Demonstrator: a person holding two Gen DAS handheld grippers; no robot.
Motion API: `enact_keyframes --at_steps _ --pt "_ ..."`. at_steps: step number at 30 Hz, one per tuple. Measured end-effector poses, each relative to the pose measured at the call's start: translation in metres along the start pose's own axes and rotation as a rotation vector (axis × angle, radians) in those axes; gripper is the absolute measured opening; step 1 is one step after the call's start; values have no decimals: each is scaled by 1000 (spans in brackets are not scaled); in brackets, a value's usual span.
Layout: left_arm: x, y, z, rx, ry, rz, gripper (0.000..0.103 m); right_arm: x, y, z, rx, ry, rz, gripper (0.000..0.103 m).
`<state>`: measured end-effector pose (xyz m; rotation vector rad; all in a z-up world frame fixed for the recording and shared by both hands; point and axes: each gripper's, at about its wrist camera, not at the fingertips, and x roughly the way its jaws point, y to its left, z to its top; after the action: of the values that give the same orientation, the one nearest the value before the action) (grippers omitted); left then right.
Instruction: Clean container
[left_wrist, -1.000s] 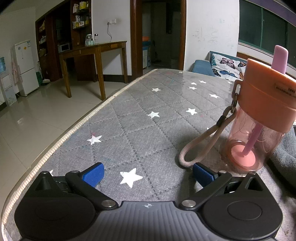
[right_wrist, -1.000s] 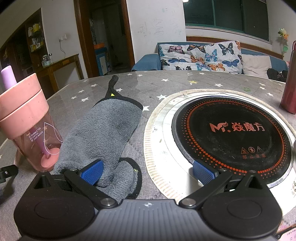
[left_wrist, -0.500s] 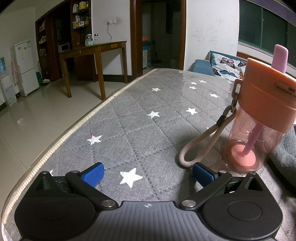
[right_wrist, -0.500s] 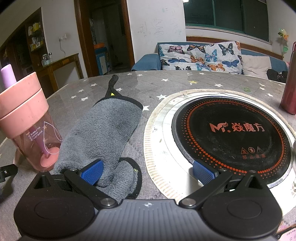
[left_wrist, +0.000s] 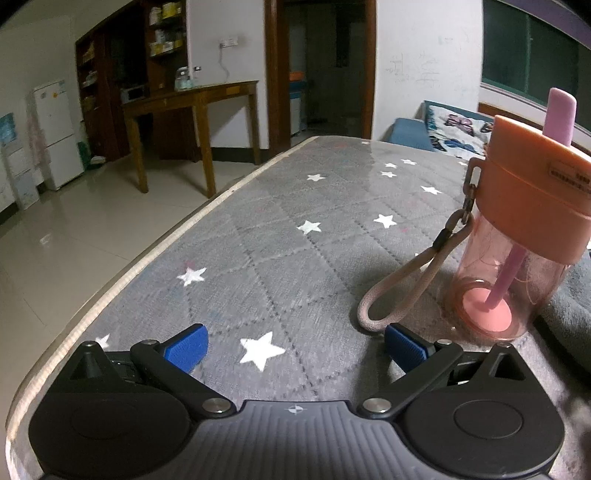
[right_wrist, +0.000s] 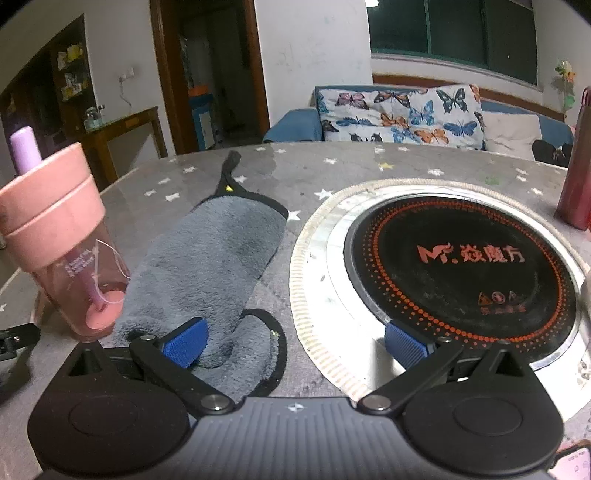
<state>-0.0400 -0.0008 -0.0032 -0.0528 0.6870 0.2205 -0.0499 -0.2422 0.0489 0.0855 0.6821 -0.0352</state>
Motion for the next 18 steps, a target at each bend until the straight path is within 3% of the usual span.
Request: enact_keyframes --at_steps 11,18 --pt "-23 1 -4 -7 -4 21 103 -33 17 -3 -72 -79 33 103" --pt "-39 -10 -10 -2 -23 -2 103 -45 6 -18 -24 -55 34 103"
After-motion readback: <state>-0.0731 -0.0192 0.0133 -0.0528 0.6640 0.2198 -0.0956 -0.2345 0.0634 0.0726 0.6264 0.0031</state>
